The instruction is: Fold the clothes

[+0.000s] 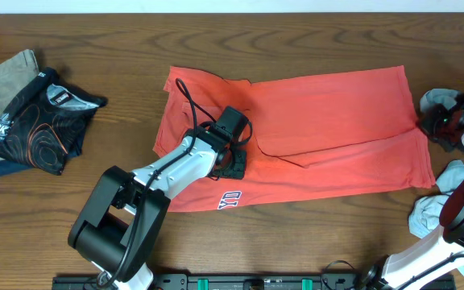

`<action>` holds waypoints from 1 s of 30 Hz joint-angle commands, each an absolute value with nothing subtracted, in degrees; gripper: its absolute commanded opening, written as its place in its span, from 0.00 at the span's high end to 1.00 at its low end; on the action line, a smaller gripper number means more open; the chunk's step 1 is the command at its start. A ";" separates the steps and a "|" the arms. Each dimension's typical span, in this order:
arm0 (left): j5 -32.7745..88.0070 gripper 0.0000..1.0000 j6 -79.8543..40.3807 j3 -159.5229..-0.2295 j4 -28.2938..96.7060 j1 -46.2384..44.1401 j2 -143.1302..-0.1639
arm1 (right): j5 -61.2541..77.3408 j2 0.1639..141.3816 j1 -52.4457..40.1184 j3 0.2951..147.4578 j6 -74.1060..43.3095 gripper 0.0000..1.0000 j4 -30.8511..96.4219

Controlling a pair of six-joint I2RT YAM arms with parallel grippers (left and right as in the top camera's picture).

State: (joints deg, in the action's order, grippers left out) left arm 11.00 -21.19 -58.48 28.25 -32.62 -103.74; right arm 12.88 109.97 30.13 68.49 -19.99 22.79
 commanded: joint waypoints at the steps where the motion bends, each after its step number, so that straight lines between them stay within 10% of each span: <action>1: 6.42 0.57 -21.74 -54.63 29.87 -31.31 -107.61 | 15.20 108.86 29.23 68.36 -24.75 0.99 20.62; 8: 6.39 0.57 -21.76 -54.63 29.82 -31.31 -107.61 | 8.34 108.88 29.17 68.36 -32.80 0.98 18.41; 11: 6.39 0.57 -21.76 -54.65 29.71 -31.31 -107.61 | 8.14 108.88 29.19 68.36 -32.60 0.75 18.41; 20: 6.33 0.57 -21.71 -54.63 29.69 -31.29 -107.61 | 5.69 108.88 29.19 68.34 -27.18 0.68 26.48; 24: 3.53 0.57 -21.74 -54.65 29.98 -31.29 -107.61 | 7.88 108.88 29.28 68.34 -20.64 0.99 33.52; 30: 2.28 0.57 -21.74 -54.65 30.13 -31.24 -107.61 | 25.19 108.88 28.80 68.34 -7.55 0.94 37.01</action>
